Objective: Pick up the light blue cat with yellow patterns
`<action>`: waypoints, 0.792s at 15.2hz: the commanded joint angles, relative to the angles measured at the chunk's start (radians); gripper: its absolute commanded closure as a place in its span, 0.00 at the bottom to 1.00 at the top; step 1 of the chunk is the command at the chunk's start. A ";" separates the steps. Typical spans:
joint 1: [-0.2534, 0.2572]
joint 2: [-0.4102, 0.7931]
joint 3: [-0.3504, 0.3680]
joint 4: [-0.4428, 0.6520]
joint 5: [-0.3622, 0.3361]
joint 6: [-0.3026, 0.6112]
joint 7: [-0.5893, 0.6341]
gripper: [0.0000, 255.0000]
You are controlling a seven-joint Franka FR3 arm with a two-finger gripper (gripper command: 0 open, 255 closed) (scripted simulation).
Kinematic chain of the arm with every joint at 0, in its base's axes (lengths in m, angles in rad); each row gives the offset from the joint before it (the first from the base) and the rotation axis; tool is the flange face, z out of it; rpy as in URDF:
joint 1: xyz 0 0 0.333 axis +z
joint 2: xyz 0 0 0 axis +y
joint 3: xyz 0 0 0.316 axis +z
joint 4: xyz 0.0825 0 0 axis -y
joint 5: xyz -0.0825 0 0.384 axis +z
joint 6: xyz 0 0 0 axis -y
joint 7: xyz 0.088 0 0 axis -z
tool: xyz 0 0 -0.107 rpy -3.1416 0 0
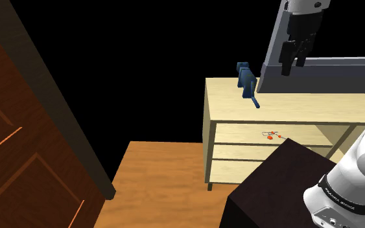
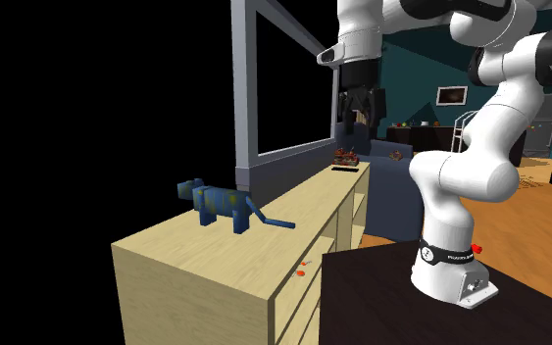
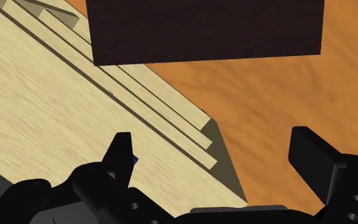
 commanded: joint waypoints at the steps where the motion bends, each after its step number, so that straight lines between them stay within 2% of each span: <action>1: 0.000 0.000 0.000 0.000 0.000 0.000 0.000 0.00; 12: -0.088 0.326 -0.072 0.063 -0.010 0.303 0.116 0.00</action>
